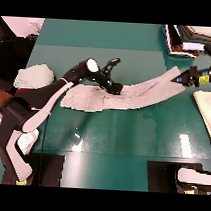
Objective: Fold the shirts.
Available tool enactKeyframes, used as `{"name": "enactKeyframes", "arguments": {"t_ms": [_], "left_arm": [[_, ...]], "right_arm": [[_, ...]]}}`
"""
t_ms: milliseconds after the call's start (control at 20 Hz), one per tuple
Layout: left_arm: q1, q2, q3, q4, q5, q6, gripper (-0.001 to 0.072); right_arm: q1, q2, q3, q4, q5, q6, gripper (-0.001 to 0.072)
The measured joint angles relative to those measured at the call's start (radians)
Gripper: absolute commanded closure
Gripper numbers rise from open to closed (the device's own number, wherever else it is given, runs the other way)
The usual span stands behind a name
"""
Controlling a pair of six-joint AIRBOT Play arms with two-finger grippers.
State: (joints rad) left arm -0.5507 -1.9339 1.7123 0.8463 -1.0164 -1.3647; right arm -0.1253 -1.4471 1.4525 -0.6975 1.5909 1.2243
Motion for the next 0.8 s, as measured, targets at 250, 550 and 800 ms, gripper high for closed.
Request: {"name": "enactKeyframes", "arguments": {"t_ms": [250,550,800], "left_arm": [[-0.021,-0.045,0.037,-0.005,0.034,-0.018,0.0683],[-0.019,-0.055,0.043,0.043,0.024,-0.026,0.0684],[0.022,-0.030,0.047,0.082,-0.024,-0.026,0.0685]], "right_arm": [[0.170,0.005,0.188,0.011,0.023,0.056,0.0696],[0.342,-0.081,0.423,0.012,0.035,0.097,0.0696],[0.433,-0.159,0.553,0.014,0.035,0.109,0.0696]]}}
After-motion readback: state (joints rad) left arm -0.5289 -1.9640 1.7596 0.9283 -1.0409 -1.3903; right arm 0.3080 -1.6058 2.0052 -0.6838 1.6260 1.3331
